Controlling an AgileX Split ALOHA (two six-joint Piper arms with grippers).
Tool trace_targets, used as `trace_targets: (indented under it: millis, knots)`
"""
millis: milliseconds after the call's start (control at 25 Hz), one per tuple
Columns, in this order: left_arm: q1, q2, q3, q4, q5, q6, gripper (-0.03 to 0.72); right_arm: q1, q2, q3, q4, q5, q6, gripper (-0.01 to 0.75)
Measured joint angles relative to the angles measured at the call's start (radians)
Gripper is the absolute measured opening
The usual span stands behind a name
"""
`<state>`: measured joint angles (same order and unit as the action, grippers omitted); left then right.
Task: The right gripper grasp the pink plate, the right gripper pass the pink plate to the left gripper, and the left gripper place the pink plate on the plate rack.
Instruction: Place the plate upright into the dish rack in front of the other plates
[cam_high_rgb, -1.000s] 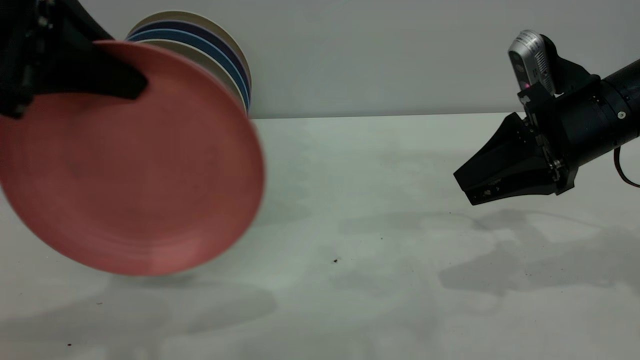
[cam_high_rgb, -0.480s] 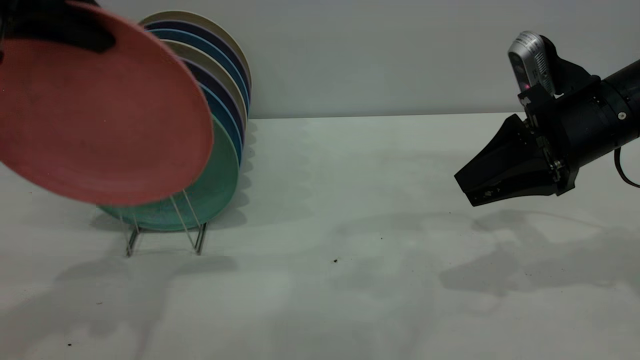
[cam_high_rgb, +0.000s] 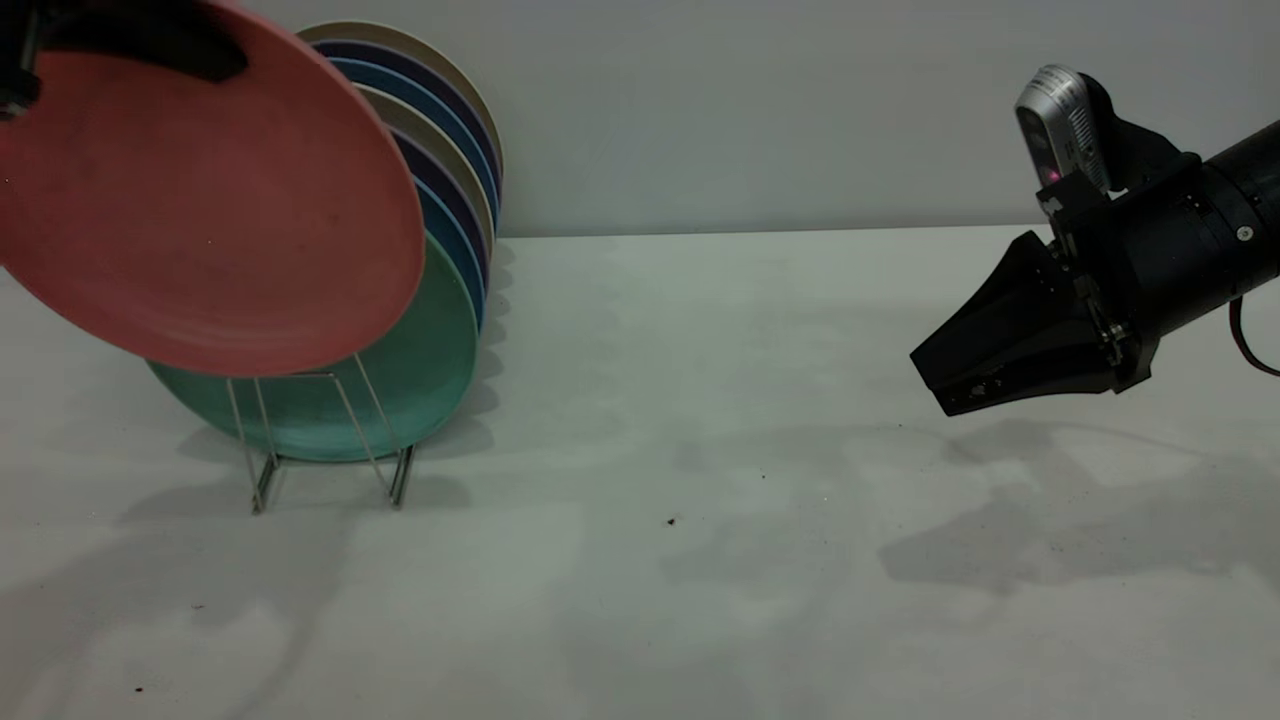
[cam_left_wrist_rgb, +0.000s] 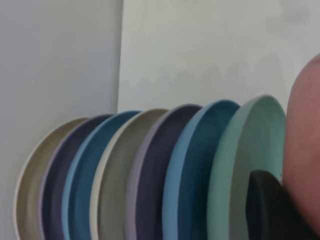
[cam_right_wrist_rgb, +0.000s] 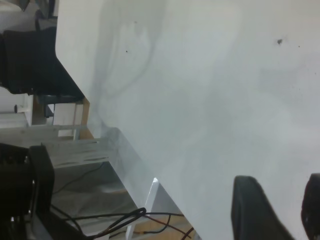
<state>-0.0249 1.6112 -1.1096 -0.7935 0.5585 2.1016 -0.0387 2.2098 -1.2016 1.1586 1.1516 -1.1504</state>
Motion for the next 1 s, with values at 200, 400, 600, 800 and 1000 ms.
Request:
trace_targets:
  millis: [200, 400, 600, 800, 1000]
  knots:
    - [0.0, 0.011, -0.018, 0.002, -0.021, 0.0, 0.103, 0.0, 0.0, 0.0, -0.002, 0.0, 0.002, 0.266]
    - [0.0, 0.013, -0.017, 0.004, -0.047, 0.0, 0.103, 0.0, 0.0, 0.0, -0.002, 0.0, 0.004, 0.266]
    - [0.0, 0.053, -0.019, 0.004, -0.065, 0.0, 0.103, 0.0, 0.0, 0.0, -0.002, 0.0, 0.011, 0.266]
    - [0.0, 0.097, -0.019, 0.005, -0.084, 0.0, 0.103, 0.0, 0.0, 0.0, -0.006, 0.0, 0.015, 0.266]
    - [0.0, 0.131, -0.02, 0.005, -0.088, 0.0, 0.103, 0.0, 0.0, 0.0, -0.011, 0.0, 0.016, 0.266]
